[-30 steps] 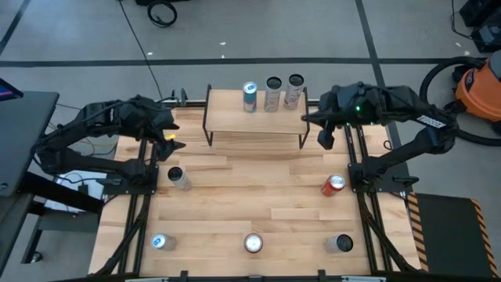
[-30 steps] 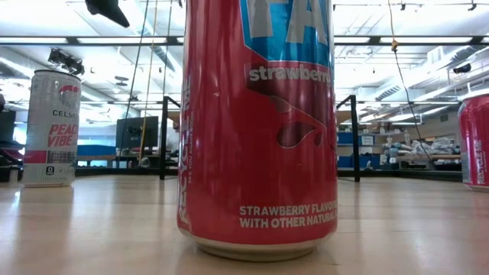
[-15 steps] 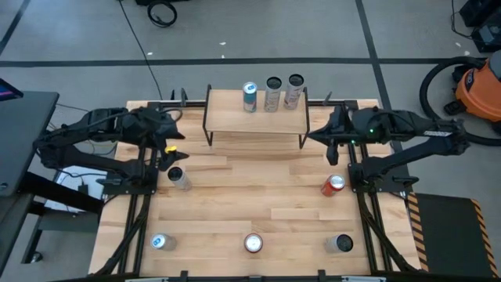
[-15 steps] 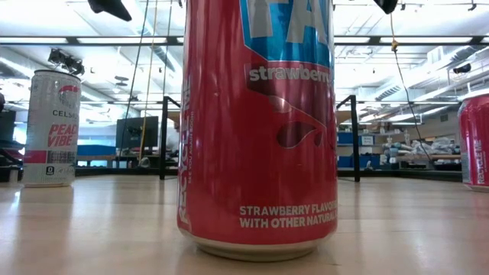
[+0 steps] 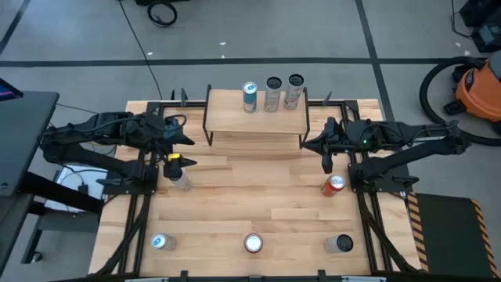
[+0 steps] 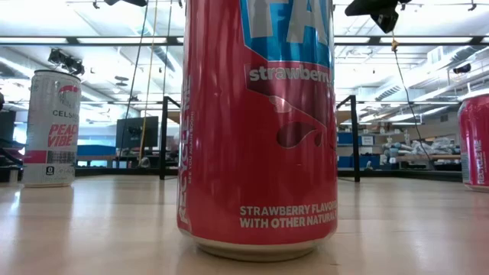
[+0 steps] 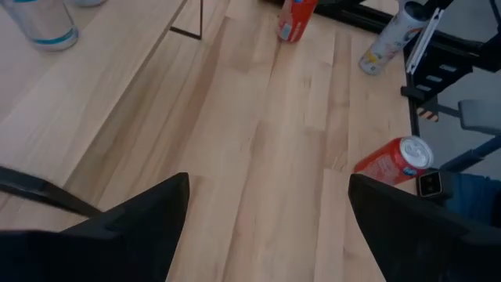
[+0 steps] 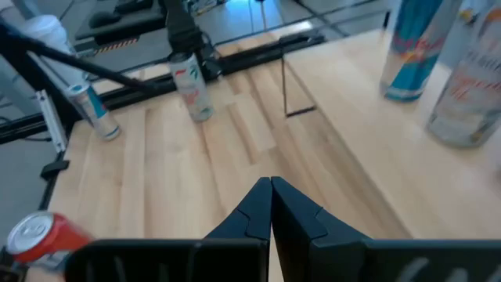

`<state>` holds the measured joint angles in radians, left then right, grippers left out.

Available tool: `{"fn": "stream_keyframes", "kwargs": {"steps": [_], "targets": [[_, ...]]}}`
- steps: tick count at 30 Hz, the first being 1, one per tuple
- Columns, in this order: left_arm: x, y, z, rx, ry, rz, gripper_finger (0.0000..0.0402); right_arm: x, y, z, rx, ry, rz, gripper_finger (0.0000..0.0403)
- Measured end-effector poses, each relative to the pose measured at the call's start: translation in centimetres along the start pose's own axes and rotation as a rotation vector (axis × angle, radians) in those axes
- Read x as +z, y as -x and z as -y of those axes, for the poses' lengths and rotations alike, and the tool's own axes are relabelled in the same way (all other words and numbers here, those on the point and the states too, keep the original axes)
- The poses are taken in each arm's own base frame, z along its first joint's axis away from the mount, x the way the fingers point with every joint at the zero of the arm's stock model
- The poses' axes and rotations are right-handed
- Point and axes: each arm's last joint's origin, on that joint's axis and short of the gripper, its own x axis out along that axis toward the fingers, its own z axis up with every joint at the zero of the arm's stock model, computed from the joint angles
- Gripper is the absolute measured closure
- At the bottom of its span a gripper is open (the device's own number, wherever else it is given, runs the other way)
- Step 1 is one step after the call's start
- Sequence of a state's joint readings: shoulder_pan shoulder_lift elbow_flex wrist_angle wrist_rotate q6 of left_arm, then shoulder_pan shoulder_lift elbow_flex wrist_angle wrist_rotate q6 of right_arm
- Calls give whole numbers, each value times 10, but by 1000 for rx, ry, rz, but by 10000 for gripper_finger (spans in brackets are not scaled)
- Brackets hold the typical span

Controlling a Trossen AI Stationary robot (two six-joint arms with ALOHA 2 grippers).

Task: Place canned beverage on shelf
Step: Put the left red soda can on the shelf

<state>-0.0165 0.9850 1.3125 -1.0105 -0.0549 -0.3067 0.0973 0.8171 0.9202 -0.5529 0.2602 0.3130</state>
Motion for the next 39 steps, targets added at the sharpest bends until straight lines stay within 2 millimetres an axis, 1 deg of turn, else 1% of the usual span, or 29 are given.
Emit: {"fn": "stream_keyframes", "kwargs": {"steps": [5,8,17,20,25,28,32,39], "targets": [[1,-6,1,3,-64,-13,49,-10,-7,-3,35,4,-13,386],[2,-5,1,3,-111,-6,49,-15,-12,-4,47,7,1,386],[8,-6,4,-20,-85,55,49,-35,-23,-2,49,22,-50,386],[9,-6,5,-23,-109,64,49,-40,-27,-1,51,23,-52,386],[10,-10,5,-15,-143,63,49,-37,-27,-3,72,31,-18,386],[18,-14,6,-13,-128,111,49,-36,-27,-3,74,33,-8,386],[30,-25,6,-20,-57,178,49,-34,-27,-3,80,32,11,386],[34,-50,9,-12,-8,128,49,-35,-31,-4,75,35,-3,386]]}}
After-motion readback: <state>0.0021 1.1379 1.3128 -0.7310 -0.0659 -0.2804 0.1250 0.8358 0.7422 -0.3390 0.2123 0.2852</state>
